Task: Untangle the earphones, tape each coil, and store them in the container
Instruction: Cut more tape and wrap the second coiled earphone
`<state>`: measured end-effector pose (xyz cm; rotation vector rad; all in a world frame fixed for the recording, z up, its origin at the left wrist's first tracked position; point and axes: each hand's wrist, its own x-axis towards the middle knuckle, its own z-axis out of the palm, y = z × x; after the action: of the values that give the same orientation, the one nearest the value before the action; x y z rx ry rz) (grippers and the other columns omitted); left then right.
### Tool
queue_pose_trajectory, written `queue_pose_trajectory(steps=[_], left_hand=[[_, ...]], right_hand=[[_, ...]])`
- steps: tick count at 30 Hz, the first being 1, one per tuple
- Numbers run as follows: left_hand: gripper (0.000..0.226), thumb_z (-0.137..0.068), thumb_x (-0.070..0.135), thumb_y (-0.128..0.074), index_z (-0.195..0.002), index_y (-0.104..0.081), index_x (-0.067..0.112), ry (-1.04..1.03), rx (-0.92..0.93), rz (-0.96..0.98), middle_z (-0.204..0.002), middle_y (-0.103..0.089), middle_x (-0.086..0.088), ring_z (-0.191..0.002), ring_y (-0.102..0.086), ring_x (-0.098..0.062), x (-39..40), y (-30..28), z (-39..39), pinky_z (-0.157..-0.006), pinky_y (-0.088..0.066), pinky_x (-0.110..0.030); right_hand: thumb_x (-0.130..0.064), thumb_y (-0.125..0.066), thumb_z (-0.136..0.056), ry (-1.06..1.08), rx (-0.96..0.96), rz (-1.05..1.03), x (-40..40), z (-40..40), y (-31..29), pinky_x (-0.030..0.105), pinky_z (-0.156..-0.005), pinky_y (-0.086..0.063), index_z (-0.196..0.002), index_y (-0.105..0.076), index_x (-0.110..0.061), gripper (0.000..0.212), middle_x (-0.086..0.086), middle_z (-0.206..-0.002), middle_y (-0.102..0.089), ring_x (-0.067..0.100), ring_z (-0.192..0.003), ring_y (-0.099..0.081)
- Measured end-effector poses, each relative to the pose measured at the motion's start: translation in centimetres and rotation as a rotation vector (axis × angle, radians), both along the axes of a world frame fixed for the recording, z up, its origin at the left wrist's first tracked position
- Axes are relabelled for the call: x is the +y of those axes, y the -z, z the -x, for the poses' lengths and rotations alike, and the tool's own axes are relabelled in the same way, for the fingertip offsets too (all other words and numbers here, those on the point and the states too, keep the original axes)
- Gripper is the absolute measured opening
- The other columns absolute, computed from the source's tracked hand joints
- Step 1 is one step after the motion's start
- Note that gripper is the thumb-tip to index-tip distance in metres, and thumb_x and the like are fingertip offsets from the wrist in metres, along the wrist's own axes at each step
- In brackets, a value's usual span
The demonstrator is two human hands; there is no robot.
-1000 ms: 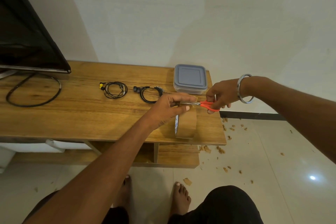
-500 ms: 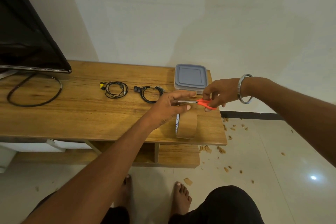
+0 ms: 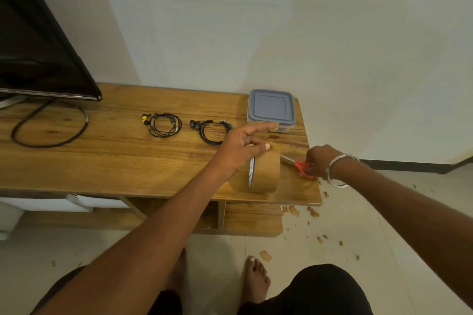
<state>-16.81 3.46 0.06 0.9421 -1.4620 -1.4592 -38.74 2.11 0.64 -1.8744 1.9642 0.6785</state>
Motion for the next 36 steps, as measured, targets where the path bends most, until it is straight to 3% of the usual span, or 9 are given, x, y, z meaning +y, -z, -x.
queue_pose_trajectory(steps=[5, 8, 11, 13, 15, 19, 22, 26, 36], left_hand=[[0.044, -0.086, -0.005, -0.065, -0.122, -0.065, 0.019, -0.084, -0.05, 0.119, -0.13, -0.061, 0.007, -0.092, -0.068, -0.02, -0.1, 0.3, 0.3, -0.092, -0.051, -0.022], [0.043, -0.086, -0.005, -0.065, -0.122, -0.065, 0.017, -0.124, -0.067, 0.17, -0.128, -0.061, 0.007, -0.089, -0.069, -0.011, 0.0, 0.3, 0.6, -0.091, -0.05, -0.018], [0.042, -0.085, -0.005, -0.065, -0.122, -0.066, 0.015, -0.166, -0.068, 0.194, -0.129, -0.06, 0.006, -0.089, -0.069, -0.005, 0.0, 0.3, 0.8, -0.095, -0.051, -0.024], [0.042, -0.085, -0.004, -0.065, -0.123, -0.066, 0.015, -0.192, -0.066, 0.192, -0.13, -0.06, 0.005, -0.09, -0.069, -0.007, 0.0, 0.6, 0.9, -0.099, -0.05, -0.03], [0.041, -0.085, -0.003, -0.066, -0.122, -0.066, 0.015, -0.21, -0.052, 0.198, -0.13, -0.06, 0.005, -0.092, -0.07, -0.011, 0.1, 0.8, 1.0, -0.101, -0.049, -0.036], [0.042, -0.085, -0.005, -0.065, -0.123, -0.066, 0.012, -0.24, -0.007, 0.186, -0.132, -0.06, 0.003, -0.093, -0.07, -0.012, -0.1, 1.0, 1.1, -0.095, -0.052, -0.027], [0.045, -0.083, -0.008, -0.065, -0.122, -0.066, 0.015, -0.325, 0.033, 0.151, -0.132, -0.059, 0.002, -0.092, -0.069, -0.012, -0.5, 1.7, 0.8, -0.091, -0.053, -0.026], [0.049, -0.083, -0.009, -0.064, -0.12, -0.065, 0.023, -0.455, 0.086, 0.078, -0.129, -0.058, 0.01, -0.091, -0.069, -0.013, -0.7, 3.0, 0.3, -0.089, -0.054, -0.026], [0.054, -0.083, -0.008, -0.066, -0.125, -0.06, 0.025, -0.482, 0.154, 0.038, -0.129, -0.056, 0.018, -0.099, -0.069, -0.012, 0.1, 3.5, 0.4, -0.088, -0.054, -0.024]], right_hand=[[-0.04, -0.065, -0.084, 0.074, 0.013, -0.013, -0.1, -1.3, 0.5, 0.025, -0.071, -0.047, -0.108, -0.062, -0.009, 0.039, 0.005, -0.094, -0.064, 0.018, -0.079, -0.056], [-0.035, -0.067, -0.084, 0.089, -0.037, 0.036, 0.2, -1.5, -0.1, 0.026, -0.072, -0.049, -0.111, -0.057, -0.008, 0.04, 0.007, -0.099, -0.064, 0.019, -0.08, -0.056], [-0.025, -0.067, -0.084, 0.007, -0.343, 0.284, 0.5, -2.2, -0.3, 0.021, -0.062, -0.04, -0.109, -0.051, -0.014, 0.032, -0.004, -0.083, -0.053, 0.02, -0.08, -0.052], [-0.016, -0.067, -0.083, -0.034, -0.648, 0.329, 0.7, -3.2, -0.5, 0.022, -0.07, -0.045, -0.116, -0.05, -0.016, 0.038, -0.004, -0.096, -0.054, 0.019, -0.09, -0.054], [-0.011, -0.065, -0.084, -0.058, -0.792, 0.276, 0.9, -4.2, -0.4, 0.029, -0.082, -0.049, -0.125, -0.048, -0.015, 0.045, -0.001, -0.111, -0.054, 0.016, -0.101, -0.054], [-0.006, -0.059, -0.088, 0.03, -0.826, 0.345, 0.3, -5.7, 0.7, 0.026, -0.081, -0.043, -0.121, -0.055, -0.014, 0.034, 0.001, -0.108, -0.062, 0.015, -0.099, -0.056], [-0.01, -0.058, -0.09, 0.08, -0.731, 0.453, -0.1, -6.3, 1.3, 0.024, -0.077, -0.04, -0.11, -0.06, -0.013, 0.021, 0.002, -0.101, -0.063, 0.015, -0.09, -0.055], [-0.019, -0.06, -0.089, 0.05, -0.683, 0.475, 0.1, -6.7, 1.8, 0.018, -0.061, -0.033, -0.096, -0.059, -0.015, 0.008, -0.003, -0.088, -0.057, 0.014, -0.08, -0.05], [-0.023, -0.061, -0.089, 0.039, -0.676, 0.427, 0.0, -6.1, 1.5, 0.026, -0.075, -0.041, -0.104, -0.06, -0.015, 0.017, -0.004, -0.091, -0.057, 0.015, -0.084, -0.053]])
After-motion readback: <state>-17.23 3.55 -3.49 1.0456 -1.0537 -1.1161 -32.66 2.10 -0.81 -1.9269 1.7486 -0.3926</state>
